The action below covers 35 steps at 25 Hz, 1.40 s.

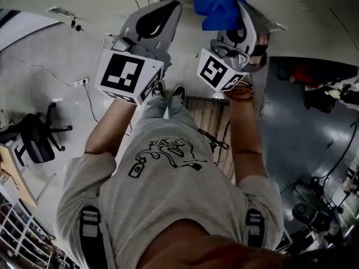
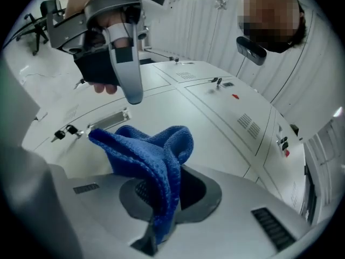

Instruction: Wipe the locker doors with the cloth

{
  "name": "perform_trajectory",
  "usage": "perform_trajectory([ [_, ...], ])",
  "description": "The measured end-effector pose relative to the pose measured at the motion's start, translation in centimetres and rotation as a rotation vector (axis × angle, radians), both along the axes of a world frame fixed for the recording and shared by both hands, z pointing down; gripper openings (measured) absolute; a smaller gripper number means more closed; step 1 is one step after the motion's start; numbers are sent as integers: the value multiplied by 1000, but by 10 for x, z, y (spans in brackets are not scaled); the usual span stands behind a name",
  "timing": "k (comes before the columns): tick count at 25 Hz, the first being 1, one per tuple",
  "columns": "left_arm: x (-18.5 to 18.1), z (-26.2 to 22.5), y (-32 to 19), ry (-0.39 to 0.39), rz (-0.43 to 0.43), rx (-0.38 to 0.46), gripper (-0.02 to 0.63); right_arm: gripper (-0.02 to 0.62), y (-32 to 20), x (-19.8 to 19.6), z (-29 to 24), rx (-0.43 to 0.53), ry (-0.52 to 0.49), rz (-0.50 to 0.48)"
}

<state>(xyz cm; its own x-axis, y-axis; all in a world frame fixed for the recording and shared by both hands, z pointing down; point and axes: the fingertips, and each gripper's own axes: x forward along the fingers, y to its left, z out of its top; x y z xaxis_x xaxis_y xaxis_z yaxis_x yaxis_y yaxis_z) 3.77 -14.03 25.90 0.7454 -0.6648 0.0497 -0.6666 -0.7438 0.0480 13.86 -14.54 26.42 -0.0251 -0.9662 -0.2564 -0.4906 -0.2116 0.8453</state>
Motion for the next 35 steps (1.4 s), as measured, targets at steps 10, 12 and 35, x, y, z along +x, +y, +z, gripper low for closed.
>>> perform_trajectory([
  [10,18,117,7,-67,16,-165,2,29,-11,-9,165,-215,-4,-40],
  [12,27,135,11,-80,16,-192,2,31,-12,-6,192,-245,24,-58],
  [35,42,29,32,2,59,-62,2,31,8,53,28,-184,129,42],
])
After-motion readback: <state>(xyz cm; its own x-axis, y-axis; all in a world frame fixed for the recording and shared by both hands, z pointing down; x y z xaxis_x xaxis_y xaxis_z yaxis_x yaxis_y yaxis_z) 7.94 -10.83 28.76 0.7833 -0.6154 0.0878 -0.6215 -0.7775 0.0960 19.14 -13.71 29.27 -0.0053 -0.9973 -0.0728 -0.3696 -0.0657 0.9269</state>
